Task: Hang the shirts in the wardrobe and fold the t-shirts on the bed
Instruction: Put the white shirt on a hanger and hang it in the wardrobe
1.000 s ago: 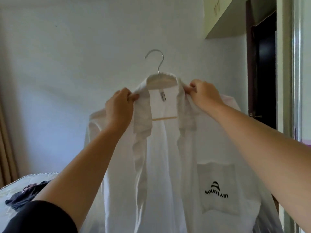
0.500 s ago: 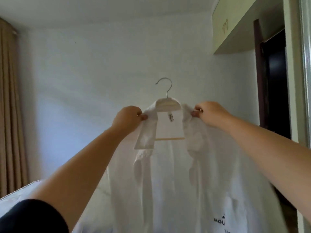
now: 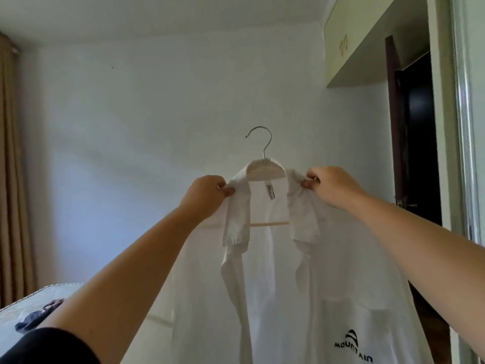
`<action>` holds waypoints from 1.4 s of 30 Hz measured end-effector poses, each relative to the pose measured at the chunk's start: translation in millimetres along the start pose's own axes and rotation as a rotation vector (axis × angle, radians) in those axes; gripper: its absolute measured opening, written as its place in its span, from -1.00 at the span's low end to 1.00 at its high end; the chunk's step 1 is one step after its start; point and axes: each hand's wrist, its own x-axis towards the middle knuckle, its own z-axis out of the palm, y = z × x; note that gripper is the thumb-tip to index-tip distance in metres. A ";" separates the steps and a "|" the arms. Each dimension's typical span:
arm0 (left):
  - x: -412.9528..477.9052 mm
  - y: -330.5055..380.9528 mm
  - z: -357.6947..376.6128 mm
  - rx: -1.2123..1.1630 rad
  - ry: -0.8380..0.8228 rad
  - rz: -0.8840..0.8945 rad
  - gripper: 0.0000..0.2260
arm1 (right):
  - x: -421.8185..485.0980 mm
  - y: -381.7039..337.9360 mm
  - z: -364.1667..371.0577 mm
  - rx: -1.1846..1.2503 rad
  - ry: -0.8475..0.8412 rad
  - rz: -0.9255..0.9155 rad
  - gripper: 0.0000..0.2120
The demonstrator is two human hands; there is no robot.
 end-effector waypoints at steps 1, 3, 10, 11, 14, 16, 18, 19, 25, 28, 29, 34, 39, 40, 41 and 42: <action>-0.4 2.7 5.1 -0.020 -0.004 0.010 -0.77 | -2.5 5.2 -0.8 0.016 0.013 0.014 -0.78; -1.4 10.4 18.7 -0.058 -0.011 0.024 -0.74 | -8.4 17.8 -1.9 0.047 0.025 0.051 -0.79; 6.4 47.2 73.8 -0.173 0.022 0.054 -0.70 | -28.3 65.3 -21.5 0.105 0.035 0.162 -0.77; 8.2 54.7 82.3 -0.192 0.032 0.053 -0.69 | -30.2 72.9 -25.2 0.105 0.044 0.167 -0.79; 15.3 77.0 109.6 -0.236 0.027 0.053 -0.71 | -35.1 100.4 -33.5 0.104 0.068 0.193 -0.81; 21.6 91.3 131.0 -0.266 0.011 0.061 -0.74 | -35.9 123.9 -36.4 0.097 0.076 0.209 -0.80; 29.2 107.1 154.1 -0.288 -0.016 0.077 -0.75 | -34.6 150.5 -37.4 0.097 0.099 0.233 -0.82; 33.4 115.7 166.1 -0.295 -0.033 0.087 -0.76 | -33.5 165.1 -37.6 0.095 0.115 0.246 -0.83; 71.8 172.7 240.3 -0.375 -0.231 0.092 -0.77 | -15.6 259.4 -46.6 0.078 0.082 0.299 -0.80; 96.6 199.2 263.2 -0.446 -0.377 0.086 -0.79 | 2.7 297.3 -60.6 0.061 0.029 0.340 -0.80; 105.5 207.7 267.1 -0.467 -0.413 0.084 -0.80 | 9.6 306.3 -67.3 0.058 0.013 0.353 -0.81; 158.4 251.4 261.2 -0.567 -0.481 0.048 -0.79 | 51.1 323.8 -118.8 0.051 -0.049 0.406 -0.90; 216.4 296.1 221.7 -0.678 -0.544 0.010 -0.81 | 93.5 316.8 -191.7 0.034 -0.145 0.445 -0.88; 226.6 304.3 212.9 -0.690 -0.563 0.012 -0.81 | 100.3 314.2 -206.7 0.030 -0.165 0.453 -0.88; 236.1 312.5 204.4 -0.704 -0.580 0.016 -0.82 | 106.4 311.8 -221.5 0.023 -0.179 0.457 -0.88; 245.3 320.5 196.3 -0.714 -0.593 0.021 -0.82 | 112.1 309.1 -235.9 0.010 -0.188 0.459 -0.88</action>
